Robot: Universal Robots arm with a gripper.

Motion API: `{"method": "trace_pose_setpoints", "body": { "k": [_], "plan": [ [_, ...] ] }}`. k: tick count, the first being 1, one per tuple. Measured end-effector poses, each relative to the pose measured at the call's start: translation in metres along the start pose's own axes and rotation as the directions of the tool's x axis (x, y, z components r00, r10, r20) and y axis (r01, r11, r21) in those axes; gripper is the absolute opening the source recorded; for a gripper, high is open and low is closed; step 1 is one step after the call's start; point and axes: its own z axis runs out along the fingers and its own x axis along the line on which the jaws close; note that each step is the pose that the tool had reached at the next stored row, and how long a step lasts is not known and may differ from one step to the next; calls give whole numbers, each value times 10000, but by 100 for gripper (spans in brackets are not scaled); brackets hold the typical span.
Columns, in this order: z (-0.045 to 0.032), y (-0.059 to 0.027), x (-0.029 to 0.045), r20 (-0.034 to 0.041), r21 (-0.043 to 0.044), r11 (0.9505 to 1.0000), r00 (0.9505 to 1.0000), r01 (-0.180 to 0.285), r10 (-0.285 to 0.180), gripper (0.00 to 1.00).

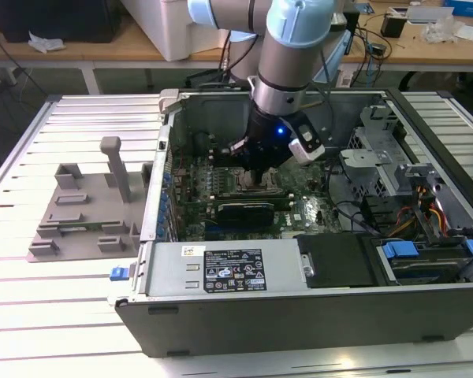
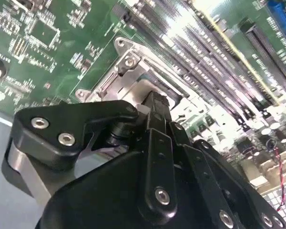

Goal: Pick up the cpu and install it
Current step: 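Install the second cpu locking lever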

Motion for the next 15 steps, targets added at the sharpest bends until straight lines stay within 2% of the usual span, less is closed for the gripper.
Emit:
{"method": "trace_pose_setpoints", "body": {
  "k": [1,2,4,5,7,13,15],
  "plan": [
    [2,27,-7,-49,255,9997,10000,-26,28,11],
    [3,56,-13,-88,448,9990,9999,-45,49,11],
    [7,131,-28,-145,752,9971,9999,-74,86,11],
    [4,148,-31,-152,797,9968,9998,-79,91,11],
    [-66,159,-26,-155,809,9967,9998,-79,92,11],
    [-383,183,3,-154,808,9967,9998,-80,93,11],
    [-539,195,18,-155,808,9967,9998,-80,93,11]
  ]
}}
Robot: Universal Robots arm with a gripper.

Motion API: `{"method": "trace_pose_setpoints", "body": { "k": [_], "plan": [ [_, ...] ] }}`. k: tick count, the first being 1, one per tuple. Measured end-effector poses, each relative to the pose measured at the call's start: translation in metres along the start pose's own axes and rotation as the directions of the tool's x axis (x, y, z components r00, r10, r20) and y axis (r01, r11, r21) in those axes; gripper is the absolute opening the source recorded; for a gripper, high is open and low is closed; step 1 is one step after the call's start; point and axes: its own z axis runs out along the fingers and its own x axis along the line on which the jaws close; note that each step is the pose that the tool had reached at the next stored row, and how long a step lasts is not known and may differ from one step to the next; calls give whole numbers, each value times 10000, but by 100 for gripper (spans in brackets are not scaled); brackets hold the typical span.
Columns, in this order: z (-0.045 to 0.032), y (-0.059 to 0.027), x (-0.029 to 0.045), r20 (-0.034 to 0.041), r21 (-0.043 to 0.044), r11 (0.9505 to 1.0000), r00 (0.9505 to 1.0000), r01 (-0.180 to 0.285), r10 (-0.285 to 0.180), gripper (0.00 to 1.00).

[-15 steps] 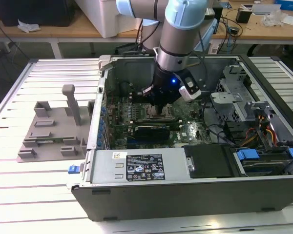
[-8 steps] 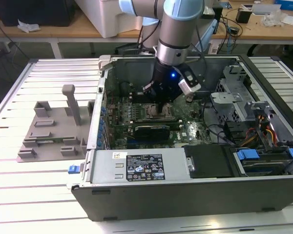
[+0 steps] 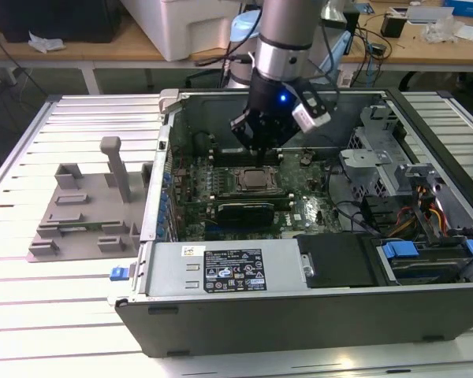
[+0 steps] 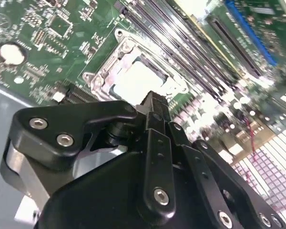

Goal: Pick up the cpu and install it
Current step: 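Install the second cpu locking lever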

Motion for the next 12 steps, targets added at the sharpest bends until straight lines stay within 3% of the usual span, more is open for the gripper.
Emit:
{"method": "trace_pose_setpoints", "body": {
  "k": [4,12],
  "plan": [
    [-205,-1,22,2,0,10000,10000,1,-1,11],
    [-215,-1,24,6,1,10000,10000,0,0,11]
  ]
}}
